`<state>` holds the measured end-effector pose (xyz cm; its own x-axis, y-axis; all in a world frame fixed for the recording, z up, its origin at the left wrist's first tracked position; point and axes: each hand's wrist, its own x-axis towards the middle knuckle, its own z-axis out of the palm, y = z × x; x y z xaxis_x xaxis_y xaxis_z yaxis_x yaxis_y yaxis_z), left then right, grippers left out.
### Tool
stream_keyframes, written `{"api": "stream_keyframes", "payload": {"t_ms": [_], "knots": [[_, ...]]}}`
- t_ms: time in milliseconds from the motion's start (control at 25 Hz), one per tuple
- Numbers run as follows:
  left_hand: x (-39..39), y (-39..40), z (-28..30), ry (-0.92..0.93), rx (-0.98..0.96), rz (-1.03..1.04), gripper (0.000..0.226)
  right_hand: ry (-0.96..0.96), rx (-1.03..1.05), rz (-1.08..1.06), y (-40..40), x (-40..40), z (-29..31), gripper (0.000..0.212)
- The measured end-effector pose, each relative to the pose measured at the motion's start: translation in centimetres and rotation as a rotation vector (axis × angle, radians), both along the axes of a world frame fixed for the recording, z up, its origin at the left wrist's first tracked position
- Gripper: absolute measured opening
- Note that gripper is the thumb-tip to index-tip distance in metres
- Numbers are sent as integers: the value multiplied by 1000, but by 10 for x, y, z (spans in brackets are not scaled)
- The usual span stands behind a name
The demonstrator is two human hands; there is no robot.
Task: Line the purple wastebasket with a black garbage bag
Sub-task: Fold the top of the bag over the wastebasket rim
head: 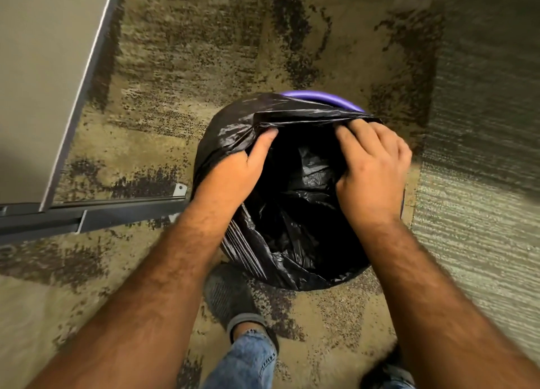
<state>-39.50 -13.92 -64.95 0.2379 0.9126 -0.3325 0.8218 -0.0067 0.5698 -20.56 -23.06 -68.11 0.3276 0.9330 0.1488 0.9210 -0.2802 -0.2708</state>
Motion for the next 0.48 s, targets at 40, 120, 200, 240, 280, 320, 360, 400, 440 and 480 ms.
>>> {"api": "stream_keyframes", "payload": {"t_ms": [40,120,200,240,280,320,360,400,440,480], "knots": [[0,3,2,23,-13,2,60,-4,-11,1,1,-1,0,59],[-1,8,9,-8,-45,21,56,-7,-22,-18,2,-4,-1,63],[-4,12,7,-119,44,-25,46,-24,-25,-33,0,-5,-2,68],[-7,16,4,-153,69,-41,43,-30,-24,-39,0,-5,-3,70],[-7,19,6,-149,17,-33,41,-31,-24,-42,0,-5,-3,72],[-6,20,13,-137,-112,24,42,-36,-32,-40,0,-5,-3,73],[-6,23,15,-152,-222,72,43,-41,-47,-37,2,-4,-1,73],[-6,26,16,-178,-256,116,44,-43,-68,-37,5,-1,3,74],[-6,30,17,-175,-255,132,44,-34,-90,-37,10,2,7,73],[-2,33,23,-166,-260,125,44,-9,-108,-35,16,7,12,72]]}}
